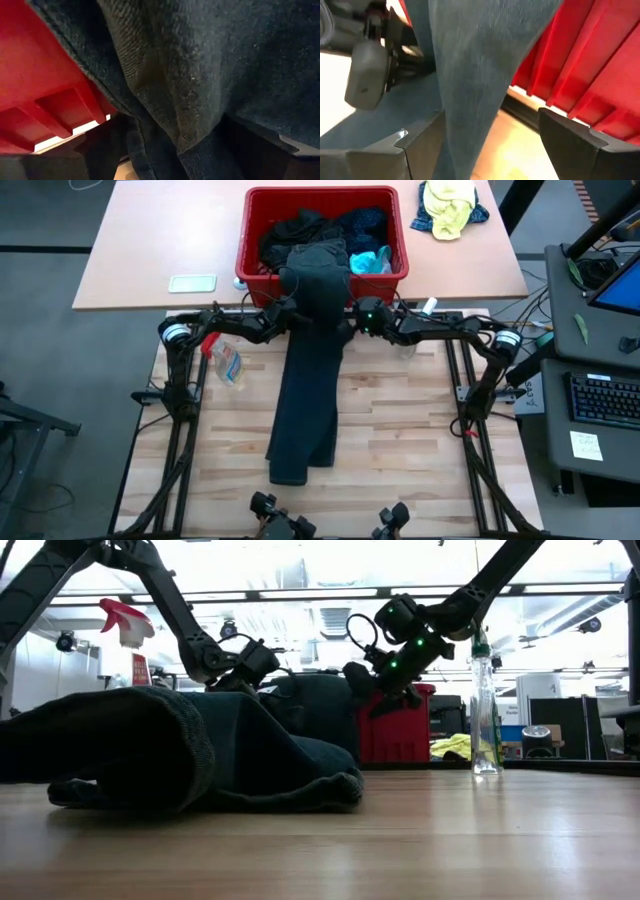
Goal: Fold Laundry from Bin
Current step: Fold the blue pants
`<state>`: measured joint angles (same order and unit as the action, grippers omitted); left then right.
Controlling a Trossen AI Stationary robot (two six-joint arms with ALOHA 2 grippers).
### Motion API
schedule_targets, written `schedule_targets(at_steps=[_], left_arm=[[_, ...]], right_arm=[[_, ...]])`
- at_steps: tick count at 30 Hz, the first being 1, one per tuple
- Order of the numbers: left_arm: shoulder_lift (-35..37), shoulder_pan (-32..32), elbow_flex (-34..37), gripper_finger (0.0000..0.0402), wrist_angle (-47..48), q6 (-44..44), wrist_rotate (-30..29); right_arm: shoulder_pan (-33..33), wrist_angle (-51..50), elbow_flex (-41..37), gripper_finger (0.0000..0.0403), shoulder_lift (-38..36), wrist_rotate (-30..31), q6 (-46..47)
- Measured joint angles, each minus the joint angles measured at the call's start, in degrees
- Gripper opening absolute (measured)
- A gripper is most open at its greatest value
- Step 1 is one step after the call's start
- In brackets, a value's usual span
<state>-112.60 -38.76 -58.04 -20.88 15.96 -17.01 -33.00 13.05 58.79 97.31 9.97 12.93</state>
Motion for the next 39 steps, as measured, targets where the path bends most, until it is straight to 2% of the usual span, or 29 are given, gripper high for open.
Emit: schedule_targets(at_steps=[7,14,18,21,24,28,29,32,34,39], left_arm=[[0.0,0.0,0.0,0.0311,0.0,0.0,1.1],[-0.1,0.0,0.0,0.0311,0.3,-0.5,1.1],[-0.2,0.1,0.0,0.0311,0.4,-0.7,1.5],[-0.2,0.5,0.0,0.0302,1.1,-0.8,1.6],[-0.2,1.1,0.0,0.0259,1.5,-1.3,1.8],[0.3,1.6,0.1,0.0152,2.1,-2.7,3.1],[0.6,1.8,0.1,0.0122,2.3,-3.2,3.5],[2.5,2.4,0.3,0.0030,3.3,-3.8,5.5],[4.8,3.0,0.8,0.0018,4.5,-4.1,6.8],[13.7,5.3,2.0,0.0035,10.9,-6.8,6.7]], right_arm=[[-2.5,4.0,0.9,0.0301,5.5,-3.3,0.6],[-3.1,4.3,7.9,0.0297,14.7,-8.9,-2.0],[-3.1,4.2,12.1,0.0272,18.8,-13.1,-2.4],[-2.9,4.0,13.5,0.0230,19.6,-14.2,-3.2],[-2.8,3.8,14.0,0.0165,19.5,-15.1,-3.9],[-2.8,3.7,14.0,0.0048,18.7,-18.6,-6.1],[-2.8,3.8,14.0,0.0030,18.5,-19.9,-6.5],[-2.7,3.6,13.3,0.0015,17.0,-24.0,-6.6],[-2.4,2.9,12.0,0.0012,14.6,-25.3,-6.6],[-0.6,0.9,7.4,0.0011,4.8,-25.4,-9.3]])
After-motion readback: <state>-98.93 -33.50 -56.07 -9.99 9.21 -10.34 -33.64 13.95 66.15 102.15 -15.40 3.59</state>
